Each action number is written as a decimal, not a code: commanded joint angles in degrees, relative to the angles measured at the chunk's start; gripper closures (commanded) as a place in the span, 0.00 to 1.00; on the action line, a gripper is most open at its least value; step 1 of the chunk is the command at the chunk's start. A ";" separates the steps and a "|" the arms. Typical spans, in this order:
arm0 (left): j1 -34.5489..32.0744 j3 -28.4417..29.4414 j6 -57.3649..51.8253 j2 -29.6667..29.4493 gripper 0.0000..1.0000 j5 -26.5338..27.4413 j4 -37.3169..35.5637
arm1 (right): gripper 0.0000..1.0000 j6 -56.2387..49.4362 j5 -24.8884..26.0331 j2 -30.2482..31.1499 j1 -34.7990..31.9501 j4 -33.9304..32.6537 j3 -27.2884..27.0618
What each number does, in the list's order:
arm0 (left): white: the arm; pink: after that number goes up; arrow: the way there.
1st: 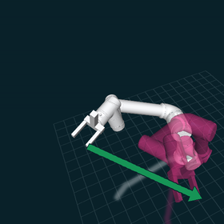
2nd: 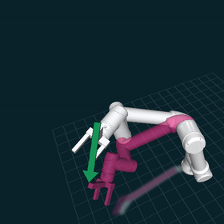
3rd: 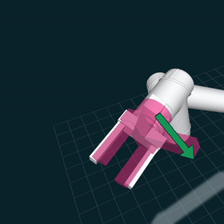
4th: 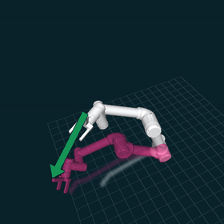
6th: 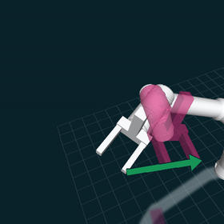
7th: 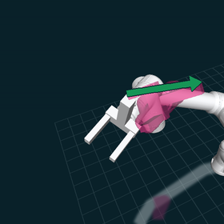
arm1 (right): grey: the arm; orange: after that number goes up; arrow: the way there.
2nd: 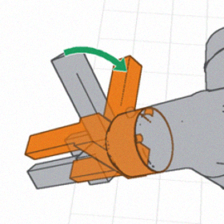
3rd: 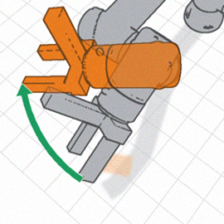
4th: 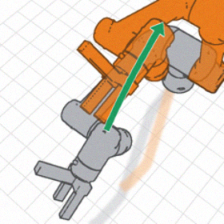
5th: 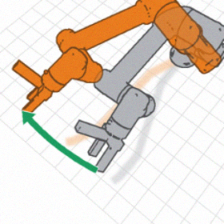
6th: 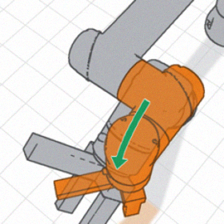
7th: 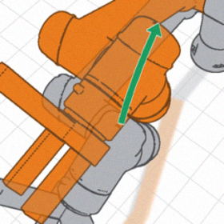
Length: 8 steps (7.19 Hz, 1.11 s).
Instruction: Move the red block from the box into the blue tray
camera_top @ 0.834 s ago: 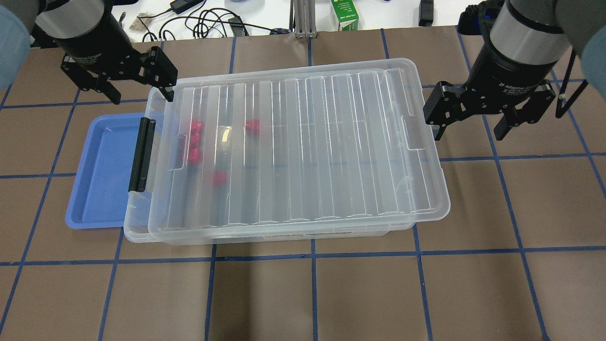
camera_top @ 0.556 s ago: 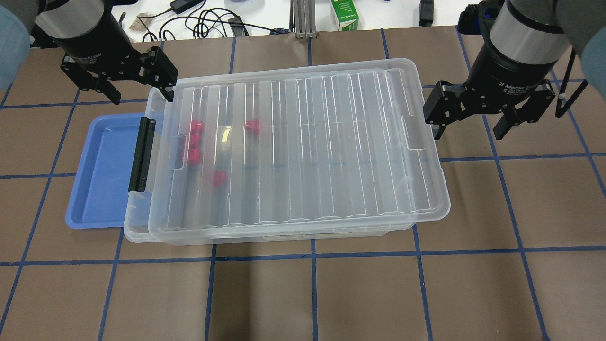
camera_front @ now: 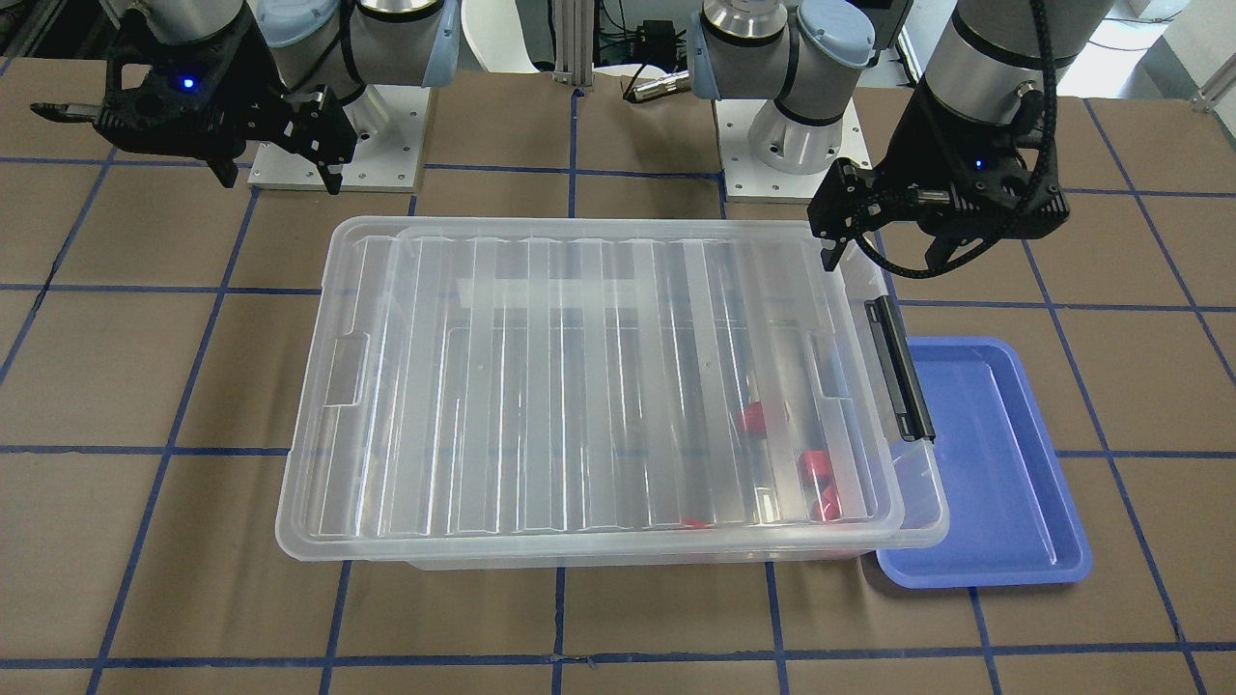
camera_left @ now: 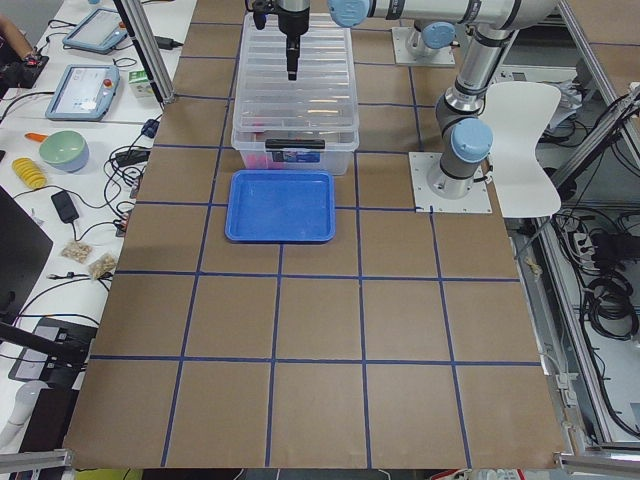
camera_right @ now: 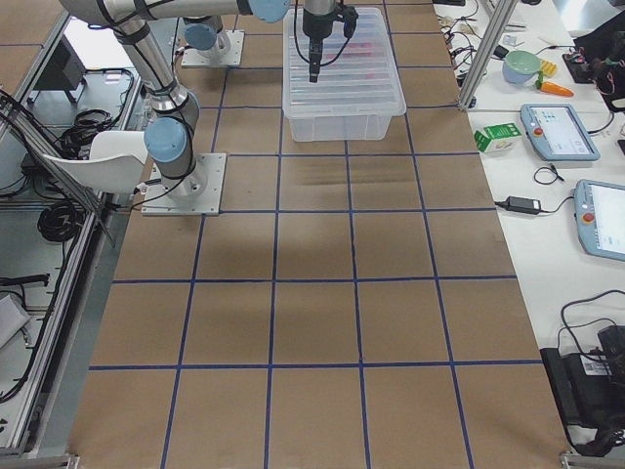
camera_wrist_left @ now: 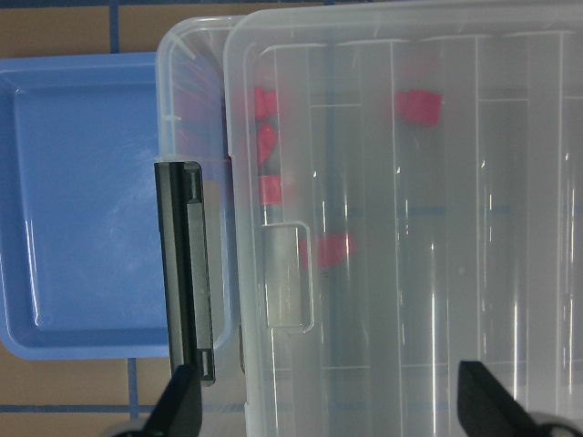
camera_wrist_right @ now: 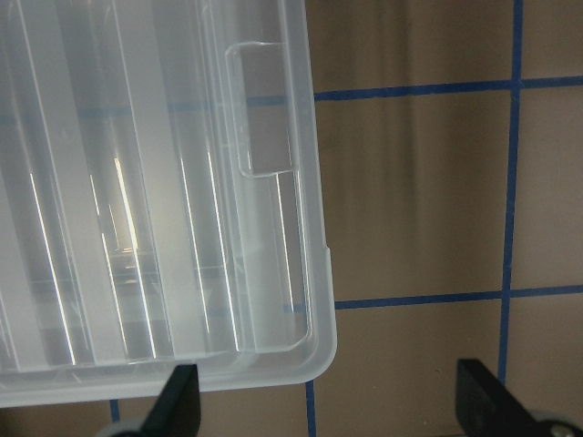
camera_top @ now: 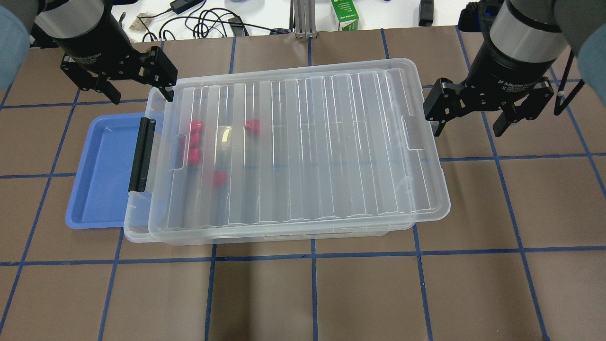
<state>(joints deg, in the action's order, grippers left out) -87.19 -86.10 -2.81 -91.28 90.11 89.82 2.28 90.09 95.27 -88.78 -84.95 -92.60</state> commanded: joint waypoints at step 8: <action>0.00 -0.03 0.00 -0.21 0.00 -0.02 -0.08 | 0.00 -3.15 0.08 -18.98 2.11 -18.24 0.14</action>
<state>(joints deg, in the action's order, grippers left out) -87.19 -86.13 -2.81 -91.47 90.09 89.74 0.14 90.34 77.34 -87.19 -103.05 -92.46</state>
